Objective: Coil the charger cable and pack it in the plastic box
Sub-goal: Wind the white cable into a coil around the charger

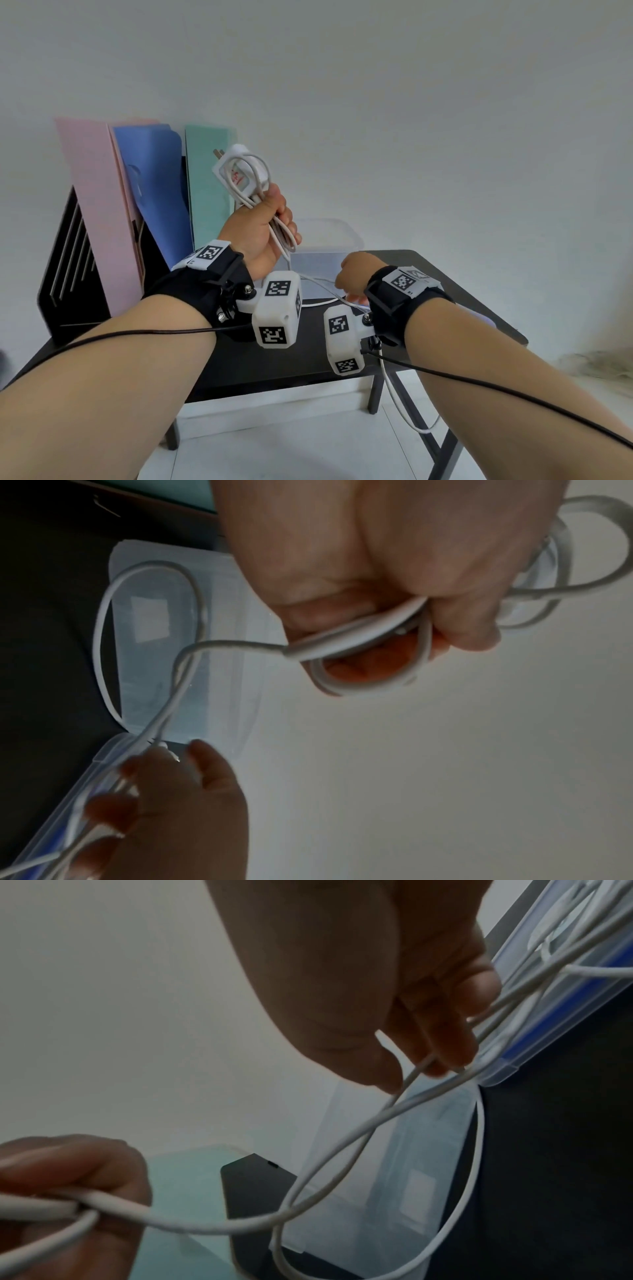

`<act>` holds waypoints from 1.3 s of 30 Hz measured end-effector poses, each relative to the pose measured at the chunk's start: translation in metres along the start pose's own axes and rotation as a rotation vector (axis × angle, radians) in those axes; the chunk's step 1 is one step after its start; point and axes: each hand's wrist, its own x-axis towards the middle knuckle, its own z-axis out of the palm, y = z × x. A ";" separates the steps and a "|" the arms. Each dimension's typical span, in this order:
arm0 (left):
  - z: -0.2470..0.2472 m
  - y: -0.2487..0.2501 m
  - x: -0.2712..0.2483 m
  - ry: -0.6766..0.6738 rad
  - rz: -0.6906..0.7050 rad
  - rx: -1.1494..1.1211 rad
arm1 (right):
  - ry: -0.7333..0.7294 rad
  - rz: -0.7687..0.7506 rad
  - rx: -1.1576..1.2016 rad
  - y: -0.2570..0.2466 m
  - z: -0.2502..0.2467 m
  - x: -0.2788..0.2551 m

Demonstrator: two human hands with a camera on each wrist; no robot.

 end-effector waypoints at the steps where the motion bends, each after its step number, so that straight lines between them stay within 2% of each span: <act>1: 0.000 0.001 0.000 0.002 -0.001 0.003 | 0.006 0.030 -0.065 0.001 0.001 0.002; 3: -0.002 0.001 0.000 0.021 -0.006 0.019 | 0.088 0.061 -0.143 0.002 0.004 0.007; 7: -0.011 -0.002 -0.001 0.087 -0.041 0.116 | 0.214 -0.013 -0.265 0.007 -0.003 0.014; 11: -0.013 -0.007 -0.001 0.170 -0.089 0.156 | 0.418 -0.065 -0.106 0.000 -0.017 0.010; 15: -0.018 -0.003 0.002 0.254 -0.106 0.172 | 0.383 -0.044 -0.132 0.004 -0.028 0.004; 18: -0.023 0.000 0.003 0.290 -0.128 0.194 | 0.411 -0.033 -0.103 0.007 -0.032 0.003; 22: -0.024 -0.003 0.001 0.309 -0.140 0.185 | 0.488 -0.150 0.024 0.006 -0.026 0.000; 24: -0.022 -0.004 -0.001 0.313 -0.137 0.168 | 0.460 -0.213 -0.005 0.006 -0.021 -0.002; 27: -0.015 -0.002 -0.001 0.302 -0.126 0.124 | 0.334 -0.268 -0.011 0.004 -0.009 -0.007; 29: -0.010 0.000 -0.001 0.282 -0.111 0.104 | 0.246 -0.254 -0.037 0.005 -0.001 -0.009; 32: -0.003 0.002 -0.002 0.223 -0.090 0.078 | 0.148 -0.197 -0.258 0.006 0.010 -0.011; 36: 0.000 0.005 -0.005 0.167 -0.079 0.081 | 0.225 -0.172 -0.479 0.006 0.021 -0.002; 39: -0.009 0.005 -0.005 0.170 -0.086 0.181 | 0.231 -0.190 -0.317 0.011 0.016 0.003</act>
